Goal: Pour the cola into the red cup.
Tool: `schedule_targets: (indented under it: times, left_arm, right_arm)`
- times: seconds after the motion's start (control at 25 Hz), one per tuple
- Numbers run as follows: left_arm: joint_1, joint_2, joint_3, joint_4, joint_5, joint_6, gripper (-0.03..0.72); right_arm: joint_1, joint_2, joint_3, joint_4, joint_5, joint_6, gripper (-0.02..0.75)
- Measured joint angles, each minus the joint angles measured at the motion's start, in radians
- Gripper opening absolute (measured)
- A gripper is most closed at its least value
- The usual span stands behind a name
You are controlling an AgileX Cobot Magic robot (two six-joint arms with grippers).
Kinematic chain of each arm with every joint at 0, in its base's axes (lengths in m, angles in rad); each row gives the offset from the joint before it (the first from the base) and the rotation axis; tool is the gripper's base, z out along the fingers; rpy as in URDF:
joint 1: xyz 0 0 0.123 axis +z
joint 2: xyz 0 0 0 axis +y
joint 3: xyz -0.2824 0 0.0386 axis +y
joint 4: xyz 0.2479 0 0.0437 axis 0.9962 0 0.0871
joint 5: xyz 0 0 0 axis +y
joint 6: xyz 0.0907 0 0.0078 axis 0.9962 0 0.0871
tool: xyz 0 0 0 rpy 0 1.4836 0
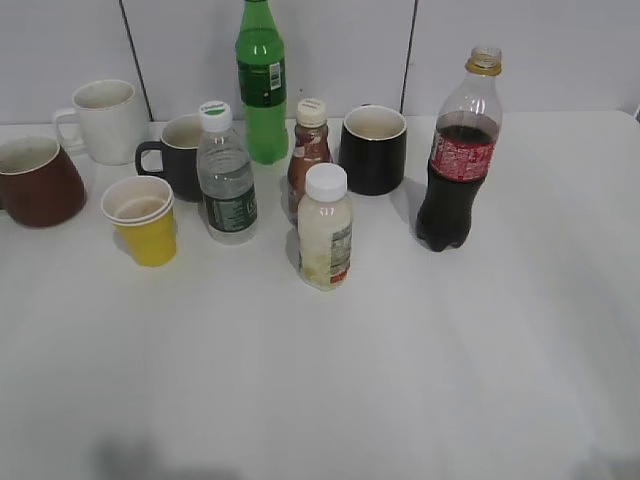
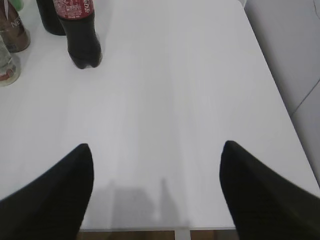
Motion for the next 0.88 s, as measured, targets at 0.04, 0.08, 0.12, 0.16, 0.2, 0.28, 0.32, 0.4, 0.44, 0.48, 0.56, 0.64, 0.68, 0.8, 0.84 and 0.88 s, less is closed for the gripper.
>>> schedule_targets:
  times: [0.04, 0.08, 0.12, 0.16, 0.2, 0.28, 0.32, 0.4, 0.44, 0.48, 0.56, 0.64, 0.68, 0.8, 0.84, 0.88]
  left_arm:
    - [0.0, 0.0, 0.0, 0.0, 0.0, 0.0, 0.237]
    - [0.0, 0.0, 0.0, 0.0, 0.0, 0.0, 0.237]
    - [0.0, 0.0, 0.0, 0.0, 0.0, 0.0, 0.237]
    - [0.0, 0.0, 0.0, 0.0, 0.0, 0.0, 0.237]
    - [0.0, 0.0, 0.0, 0.0, 0.0, 0.0, 0.237]
    - [0.0, 0.0, 0.0, 0.0, 0.0, 0.0, 0.237]
    - [0.0, 0.0, 0.0, 0.0, 0.0, 0.0, 0.237]
    - [0.0, 0.0, 0.0, 0.0, 0.0, 0.0, 0.237]
    - [0.0, 0.0, 0.0, 0.0, 0.0, 0.0, 0.237]
    - [0.0, 0.0, 0.0, 0.0, 0.0, 0.0, 0.237]
    - [0.0, 0.0, 0.0, -0.001, 0.0, 0.0, 0.237]
    - [0.0, 0.0, 0.0, -0.001, 0.0, 0.0, 0.237]
    - [0.0, 0.0, 0.0, -0.001, 0.0, 0.0, 0.237]
    - [0.0, 0.0, 0.0, -0.001, 0.0, 0.0, 0.237]
    - [0.0, 0.0, 0.0, -0.001, 0.0, 0.0, 0.237]
    - [0.0, 0.0, 0.0, -0.001, 0.0, 0.0, 0.237]
  right_arm:
    - [0.0, 0.0, 0.0, 0.0, 0.0, 0.0, 0.589]
    - [0.0, 0.0, 0.0, 0.0, 0.0, 0.0, 0.589]
    - [0.0, 0.0, 0.0, 0.001, 0.0, 0.0, 0.589]
    - [0.0, 0.0, 0.0, 0.001, 0.0, -0.001, 0.589]
    - [0.0, 0.0, 0.0, 0.001, 0.0, -0.001, 0.589]
    - [0.0, 0.0, 0.0, 0.001, 0.0, -0.001, 0.589]
    - [0.0, 0.0, 0.0, 0.001, 0.0, -0.001, 0.589]
    - [0.0, 0.0, 0.0, 0.001, 0.0, 0.0, 0.589]
    - [0.0, 0.0, 0.0, 0.002, 0.0, 0.0, 0.589]
    - [0.0, 0.0, 0.0, 0.002, 0.0, 0.0, 0.589]
    - [0.0, 0.0, 0.0, 0.002, 0.0, 0.0, 0.589]
    - [0.0, 0.0, 0.0, 0.002, 0.0, 0.0, 0.589]
    - [0.0, 0.0, 0.0, 0.002, 0.0, 0.0, 0.589]
    - [0.0, 0.0, 0.0, 0.002, 0.0, 0.0, 0.589]
    - [0.0, 0.0, 0.0, 0.002, 0.0, 0.0, 0.589]
    - [0.0, 0.0, 0.0, 0.002, 0.0, 0.0, 0.589]
